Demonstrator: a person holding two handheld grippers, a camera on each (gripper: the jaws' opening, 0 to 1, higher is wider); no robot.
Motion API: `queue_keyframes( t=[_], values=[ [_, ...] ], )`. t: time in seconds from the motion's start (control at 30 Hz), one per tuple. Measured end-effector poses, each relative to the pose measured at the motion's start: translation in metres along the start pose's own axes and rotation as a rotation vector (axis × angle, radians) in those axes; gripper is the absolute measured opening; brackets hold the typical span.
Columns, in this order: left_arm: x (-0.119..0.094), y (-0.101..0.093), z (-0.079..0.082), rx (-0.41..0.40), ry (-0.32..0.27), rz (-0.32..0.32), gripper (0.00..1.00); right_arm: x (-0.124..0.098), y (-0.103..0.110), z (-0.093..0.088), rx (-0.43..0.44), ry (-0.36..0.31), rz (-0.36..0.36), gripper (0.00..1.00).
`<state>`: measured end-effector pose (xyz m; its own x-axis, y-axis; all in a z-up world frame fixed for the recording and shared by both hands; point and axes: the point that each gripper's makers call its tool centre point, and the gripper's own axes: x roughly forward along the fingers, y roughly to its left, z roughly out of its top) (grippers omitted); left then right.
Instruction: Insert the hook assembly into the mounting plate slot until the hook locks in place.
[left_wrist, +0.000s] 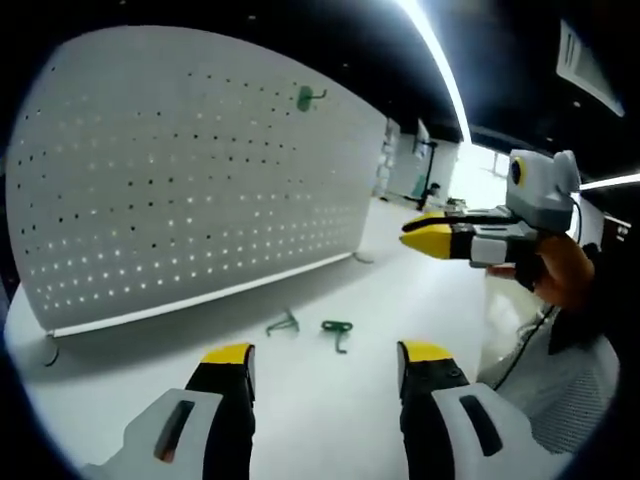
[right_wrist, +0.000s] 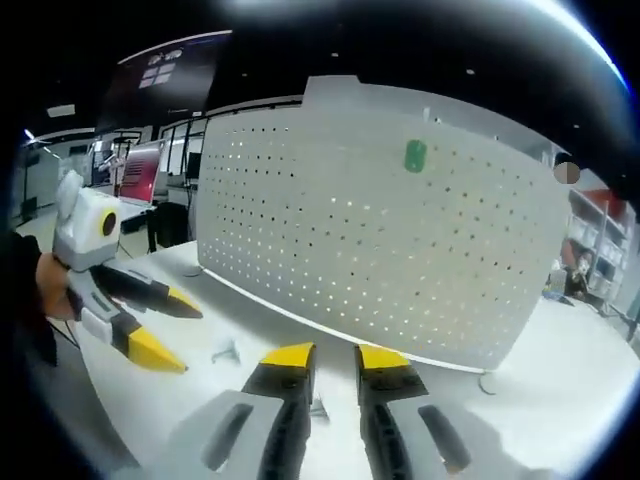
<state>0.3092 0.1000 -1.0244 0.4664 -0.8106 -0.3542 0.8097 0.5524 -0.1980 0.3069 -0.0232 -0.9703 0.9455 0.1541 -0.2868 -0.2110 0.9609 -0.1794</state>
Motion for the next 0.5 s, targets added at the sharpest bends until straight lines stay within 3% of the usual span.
queue_keyframes(
  t=[0.5],
  values=[
    [-0.0054, 0.0061, 0.0049, 0.0, -0.005, 0.02, 0.56, 0.0013, -0.0013, 0.0018, 0.015, -0.018, 0.007, 0.15]
  ],
)
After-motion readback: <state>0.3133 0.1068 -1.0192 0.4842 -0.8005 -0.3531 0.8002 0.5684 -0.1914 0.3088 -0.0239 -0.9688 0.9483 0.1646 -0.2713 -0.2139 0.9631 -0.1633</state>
